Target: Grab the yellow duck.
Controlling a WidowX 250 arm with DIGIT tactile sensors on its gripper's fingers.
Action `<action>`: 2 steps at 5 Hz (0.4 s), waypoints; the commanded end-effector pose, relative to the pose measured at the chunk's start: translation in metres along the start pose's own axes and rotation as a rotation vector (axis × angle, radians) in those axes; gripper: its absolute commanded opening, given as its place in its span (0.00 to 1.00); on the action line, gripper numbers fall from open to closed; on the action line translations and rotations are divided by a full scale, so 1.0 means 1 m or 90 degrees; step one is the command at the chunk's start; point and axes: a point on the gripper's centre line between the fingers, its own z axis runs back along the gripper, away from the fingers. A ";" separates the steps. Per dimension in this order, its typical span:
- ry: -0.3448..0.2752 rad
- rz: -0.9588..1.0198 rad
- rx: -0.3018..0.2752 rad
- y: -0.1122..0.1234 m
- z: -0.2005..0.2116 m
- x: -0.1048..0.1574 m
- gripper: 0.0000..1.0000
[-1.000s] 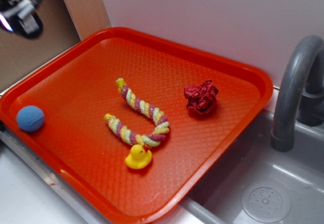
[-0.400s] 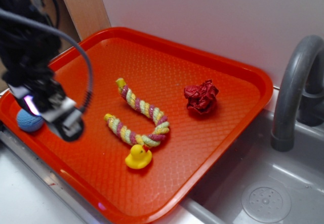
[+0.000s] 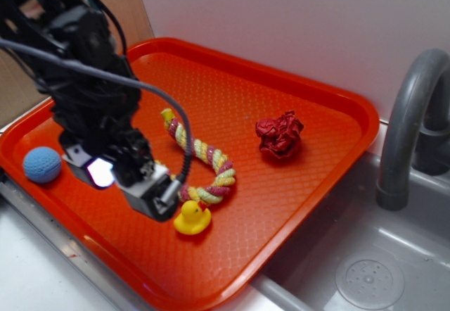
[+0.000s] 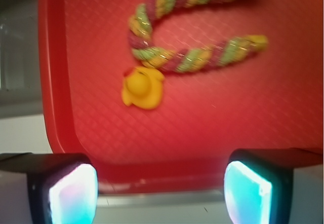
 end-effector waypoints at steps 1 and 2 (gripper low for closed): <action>-0.010 -0.041 -0.019 -0.022 -0.020 0.025 1.00; -0.008 -0.040 -0.015 -0.023 -0.029 0.034 1.00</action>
